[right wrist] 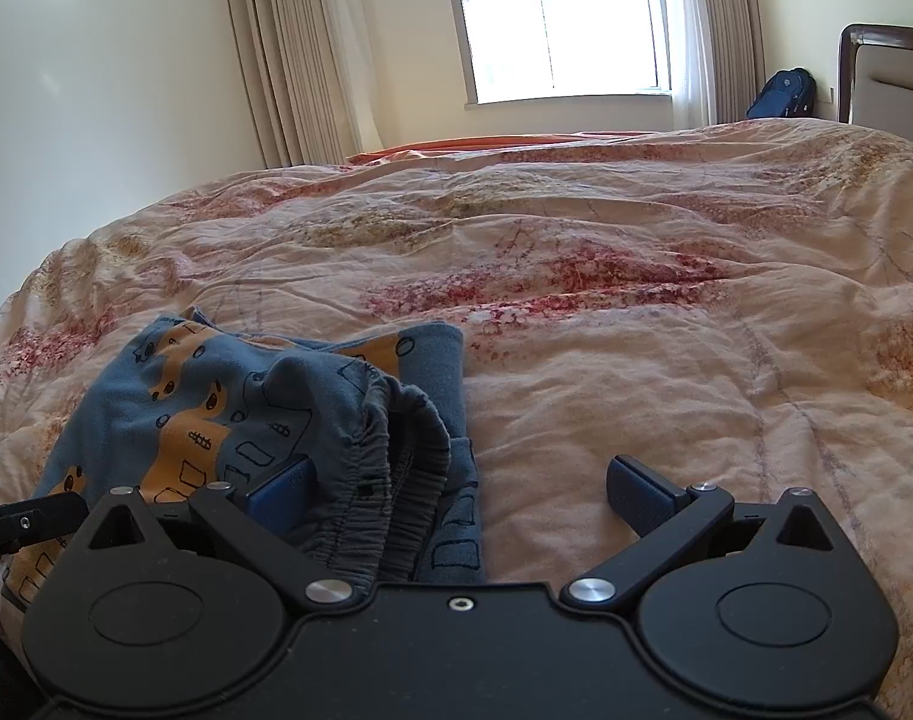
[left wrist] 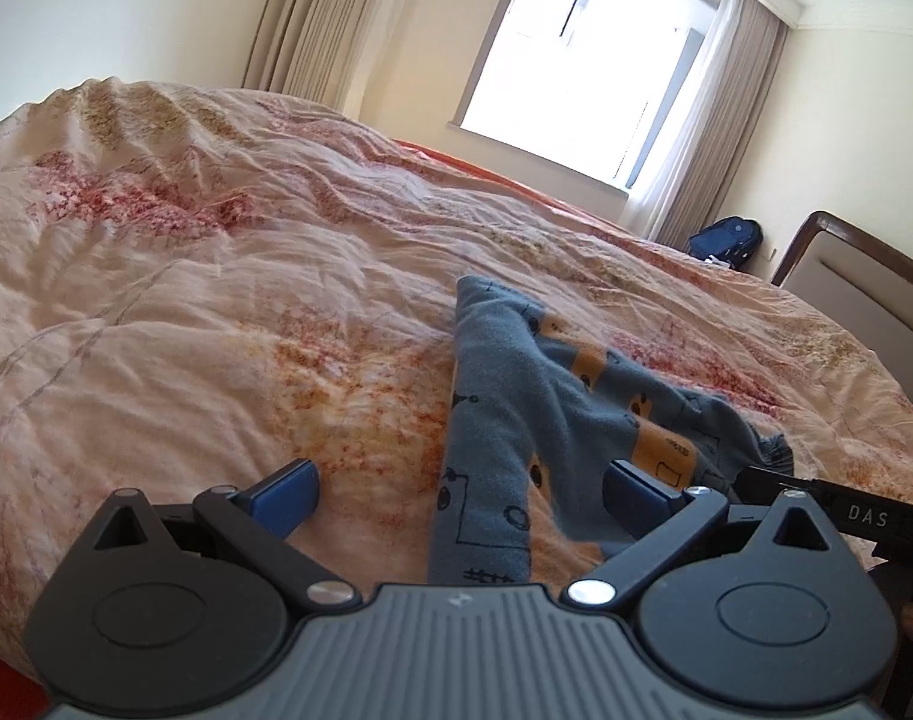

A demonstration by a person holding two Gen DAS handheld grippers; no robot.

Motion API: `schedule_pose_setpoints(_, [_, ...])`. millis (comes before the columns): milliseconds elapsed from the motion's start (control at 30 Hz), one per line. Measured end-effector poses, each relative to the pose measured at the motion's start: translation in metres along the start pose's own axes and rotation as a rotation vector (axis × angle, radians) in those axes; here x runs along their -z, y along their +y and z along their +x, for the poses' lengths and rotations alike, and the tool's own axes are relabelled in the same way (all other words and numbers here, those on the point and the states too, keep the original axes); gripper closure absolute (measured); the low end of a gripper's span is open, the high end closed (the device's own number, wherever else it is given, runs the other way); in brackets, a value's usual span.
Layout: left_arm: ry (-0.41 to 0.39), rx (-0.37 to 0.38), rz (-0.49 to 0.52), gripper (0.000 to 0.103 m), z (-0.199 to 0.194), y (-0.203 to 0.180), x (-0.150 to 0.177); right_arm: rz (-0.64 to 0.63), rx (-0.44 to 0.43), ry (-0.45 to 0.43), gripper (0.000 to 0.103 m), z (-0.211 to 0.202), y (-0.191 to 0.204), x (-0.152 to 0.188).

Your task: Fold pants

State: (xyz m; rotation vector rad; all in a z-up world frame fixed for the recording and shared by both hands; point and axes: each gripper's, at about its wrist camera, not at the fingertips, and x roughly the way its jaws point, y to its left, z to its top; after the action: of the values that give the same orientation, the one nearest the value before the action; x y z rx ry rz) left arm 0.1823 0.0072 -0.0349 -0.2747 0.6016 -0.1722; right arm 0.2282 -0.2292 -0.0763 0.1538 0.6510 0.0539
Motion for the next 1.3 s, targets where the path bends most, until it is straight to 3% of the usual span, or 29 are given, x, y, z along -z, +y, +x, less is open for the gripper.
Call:
schedule_pose_setpoints(133, [-0.004,0.009,0.134,0.000,0.004,-0.016,-0.009,0.010,-0.023,-0.017,0.000,-0.002,-0.004,-0.002])
schedule_pose_setpoints(233, [0.059,-0.015,0.206,0.000,0.019,-0.023,-0.012,0.017,-0.041,-0.021,0.000,-0.001,-0.005,-0.004])
schedule_pose_setpoints(400, [0.119,-0.029,0.197,0.000,0.029,-0.019,-0.011,0.048,-0.079,-0.005,0.000,0.005,-0.005,-0.004])
schedule_pose_setpoints(700, [0.213,-0.030,0.131,0.000,0.027,-0.017,-0.024,0.181,-0.275,0.000,0.000,0.007,-0.016,0.003])
schedule_pose_setpoints(900, [0.240,-0.023,0.138,0.001,0.027,-0.022,-0.026,0.226,-0.289,0.009,0.015,0.004,-0.015,0.007])
schedule_pose_setpoints(967, [0.242,-0.016,0.149,0.002,0.026,-0.022,-0.024,0.232,-0.274,0.010,0.024,0.003,-0.017,0.008])
schedule_pose_setpoints(1067, [0.257,-0.031,0.164,0.010,0.028,-0.024,-0.025,0.254,-0.255,0.014,0.036,0.004,-0.023,0.010])
schedule_pose_setpoints(1300, [0.269,-0.020,0.134,0.035,0.025,-0.025,-0.030,0.287,-0.262,0.004,0.043,0.001,-0.029,0.014])
